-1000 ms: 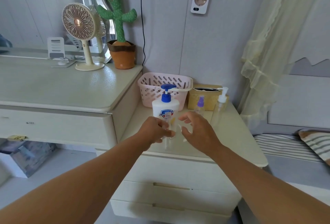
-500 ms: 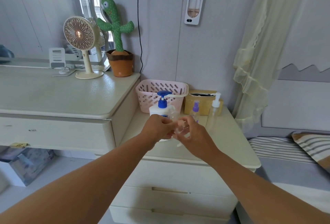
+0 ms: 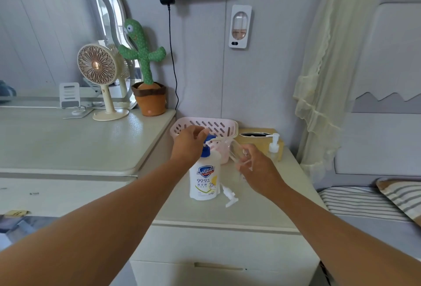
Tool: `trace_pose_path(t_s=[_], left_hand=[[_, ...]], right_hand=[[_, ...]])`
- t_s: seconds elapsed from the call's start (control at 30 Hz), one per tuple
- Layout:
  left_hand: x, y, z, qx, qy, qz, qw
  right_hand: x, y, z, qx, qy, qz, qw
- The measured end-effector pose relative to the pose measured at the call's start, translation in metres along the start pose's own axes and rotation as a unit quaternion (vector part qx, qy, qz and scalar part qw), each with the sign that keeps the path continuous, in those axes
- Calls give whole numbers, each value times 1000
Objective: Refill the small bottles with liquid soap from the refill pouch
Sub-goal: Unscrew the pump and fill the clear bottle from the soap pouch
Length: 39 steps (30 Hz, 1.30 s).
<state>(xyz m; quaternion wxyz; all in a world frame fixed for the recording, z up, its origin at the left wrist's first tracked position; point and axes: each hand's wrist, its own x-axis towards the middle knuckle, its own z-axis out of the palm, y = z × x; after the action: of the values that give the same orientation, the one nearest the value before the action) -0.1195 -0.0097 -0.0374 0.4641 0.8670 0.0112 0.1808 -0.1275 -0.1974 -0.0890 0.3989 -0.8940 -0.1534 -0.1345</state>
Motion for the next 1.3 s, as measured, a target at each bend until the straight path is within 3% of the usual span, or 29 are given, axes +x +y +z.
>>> trace_pose_path(t_s=[0.5, 0.73, 0.97, 1.1, 1.3], left_hand=[[24, 1, 4, 20, -55, 17, 998], [58, 24, 8, 203, -56, 37, 977], [81, 15, 32, 419, -150, 45, 894], [84, 21, 33, 403, -166, -2, 900], [87, 19, 29, 398, -184, 12, 899]], right_hand=[[28, 7, 13, -70, 11, -15, 997], [38, 13, 10, -66, 3, -22, 998], [47, 17, 3, -55, -23, -44, 997], [50, 17, 1, -30, -31, -46, 998], [44, 18, 4, -28, -35, -64, 997]])
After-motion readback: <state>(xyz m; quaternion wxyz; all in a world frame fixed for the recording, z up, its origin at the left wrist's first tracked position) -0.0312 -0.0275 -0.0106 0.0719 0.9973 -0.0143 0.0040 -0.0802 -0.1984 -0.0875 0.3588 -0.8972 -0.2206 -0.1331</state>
